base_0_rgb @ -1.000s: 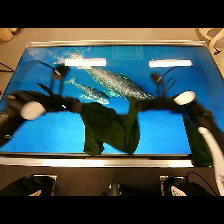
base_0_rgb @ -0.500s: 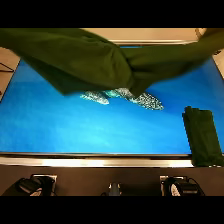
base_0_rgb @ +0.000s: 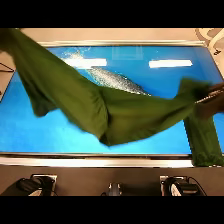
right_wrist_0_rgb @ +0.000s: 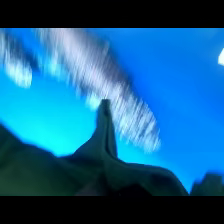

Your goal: Fold the shirts.

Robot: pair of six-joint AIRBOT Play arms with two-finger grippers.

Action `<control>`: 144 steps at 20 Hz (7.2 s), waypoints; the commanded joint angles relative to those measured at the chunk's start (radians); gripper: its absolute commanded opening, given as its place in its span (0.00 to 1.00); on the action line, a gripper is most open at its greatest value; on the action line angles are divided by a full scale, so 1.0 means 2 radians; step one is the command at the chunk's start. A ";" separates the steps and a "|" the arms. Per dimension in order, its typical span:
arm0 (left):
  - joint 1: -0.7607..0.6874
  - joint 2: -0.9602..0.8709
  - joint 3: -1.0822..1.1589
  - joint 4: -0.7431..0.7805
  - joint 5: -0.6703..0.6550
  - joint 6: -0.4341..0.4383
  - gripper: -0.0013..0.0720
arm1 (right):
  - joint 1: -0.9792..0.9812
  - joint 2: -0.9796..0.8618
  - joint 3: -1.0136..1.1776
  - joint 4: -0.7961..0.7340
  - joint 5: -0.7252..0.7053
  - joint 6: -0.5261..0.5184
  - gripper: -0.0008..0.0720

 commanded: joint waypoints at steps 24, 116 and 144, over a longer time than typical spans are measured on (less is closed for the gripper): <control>0.133 -0.109 -0.429 -0.328 -0.133 0.034 0.96 | 0.000 -0.181 -0.209 0.090 -0.116 -0.036 0.04; 0.121 -0.207 -0.128 -0.366 -0.060 0.155 0.05 | 0.075 -0.339 0.228 -0.100 -0.052 -0.005 0.04; 0.247 -0.123 -0.548 -0.269 -0.219 0.148 0.85 | 0.043 -0.283 -0.159 0.113 0.062 -0.101 0.74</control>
